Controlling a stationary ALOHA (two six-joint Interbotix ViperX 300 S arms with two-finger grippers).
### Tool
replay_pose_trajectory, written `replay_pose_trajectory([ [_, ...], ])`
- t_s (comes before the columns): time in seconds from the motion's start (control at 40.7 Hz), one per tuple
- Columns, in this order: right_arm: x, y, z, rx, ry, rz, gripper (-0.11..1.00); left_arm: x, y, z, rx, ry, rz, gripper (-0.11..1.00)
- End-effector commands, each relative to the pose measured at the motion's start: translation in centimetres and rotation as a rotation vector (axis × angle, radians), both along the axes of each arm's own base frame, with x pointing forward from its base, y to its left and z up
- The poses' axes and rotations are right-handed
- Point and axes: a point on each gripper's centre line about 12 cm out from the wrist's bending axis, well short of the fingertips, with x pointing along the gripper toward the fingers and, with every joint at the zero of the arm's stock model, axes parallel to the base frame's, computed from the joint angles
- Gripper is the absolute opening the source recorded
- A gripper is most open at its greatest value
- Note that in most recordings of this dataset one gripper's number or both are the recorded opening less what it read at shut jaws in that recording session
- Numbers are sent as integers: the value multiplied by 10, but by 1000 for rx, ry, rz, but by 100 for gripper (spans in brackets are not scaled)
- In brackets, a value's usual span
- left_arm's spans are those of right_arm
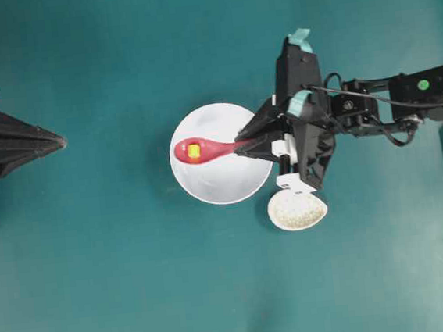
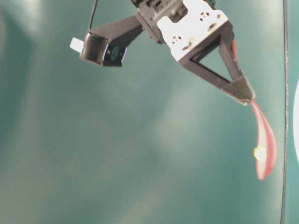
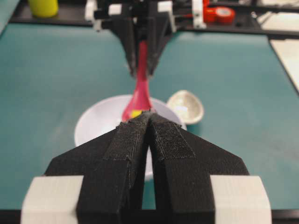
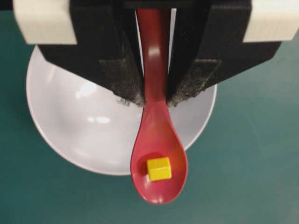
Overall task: Scoop the yellow hexagonal prism block from the bowl with a spoon using the right arm.
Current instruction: 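Raise the spoon carrying the block up and out of the bowl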
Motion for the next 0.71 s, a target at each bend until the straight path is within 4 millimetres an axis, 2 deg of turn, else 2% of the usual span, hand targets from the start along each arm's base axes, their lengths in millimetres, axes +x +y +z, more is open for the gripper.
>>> replay_pose_trajectory([
  [0.0,-3,1,17,-10,-62,4,23,2,0,11,1,-28,-1,-1],
  [0.687,-24,0,62,-43,-165,18,23,2,0,11,1,-26,0,-1],
])
